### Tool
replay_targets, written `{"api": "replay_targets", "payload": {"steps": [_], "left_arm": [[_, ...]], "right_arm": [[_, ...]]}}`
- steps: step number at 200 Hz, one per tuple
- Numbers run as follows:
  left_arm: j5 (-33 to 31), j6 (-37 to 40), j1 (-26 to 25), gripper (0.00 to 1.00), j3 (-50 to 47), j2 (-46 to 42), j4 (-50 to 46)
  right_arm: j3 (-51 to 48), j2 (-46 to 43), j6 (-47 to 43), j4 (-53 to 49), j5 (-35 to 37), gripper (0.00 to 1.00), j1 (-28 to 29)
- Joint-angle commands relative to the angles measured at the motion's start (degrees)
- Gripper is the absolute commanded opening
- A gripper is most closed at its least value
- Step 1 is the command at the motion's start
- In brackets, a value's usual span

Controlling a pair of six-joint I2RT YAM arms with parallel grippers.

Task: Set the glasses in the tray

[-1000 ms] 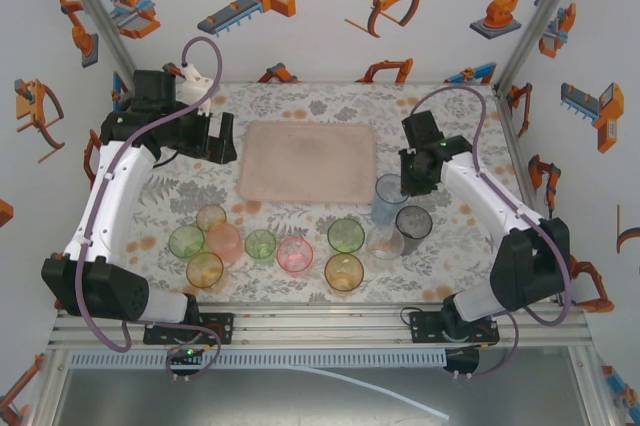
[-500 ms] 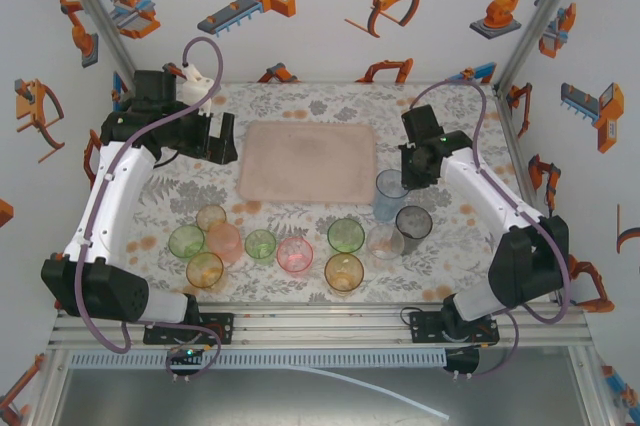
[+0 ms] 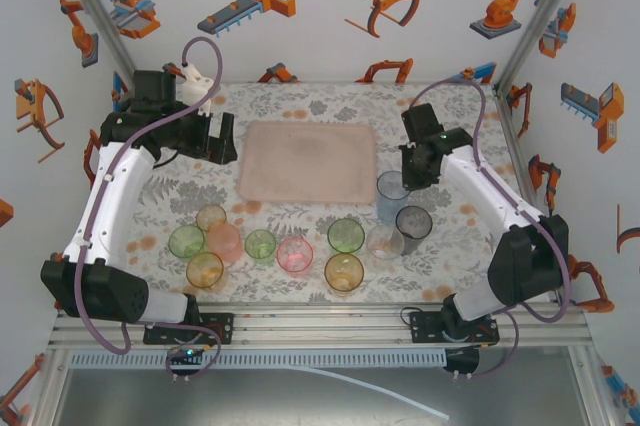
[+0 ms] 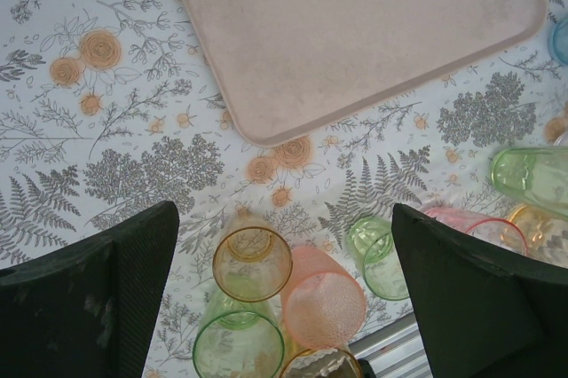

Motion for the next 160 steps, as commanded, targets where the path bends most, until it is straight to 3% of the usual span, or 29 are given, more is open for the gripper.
{"api": "replay_targets", "payload": {"steps": [1, 160], "left_arm": [[0.8, 0.0, -0.3, 0.97, 0.7, -1.3, -1.2], [0.2, 0.5, -0.3, 0.97, 1.0, -1.7, -2.1]], "right_arm": [[2.9, -0.3, -1.1, -1.6, 1.7, 0.01, 0.3], [15.0, 1.3, -3.6, -6.3, 4.1, 0.00, 0.3]]}}
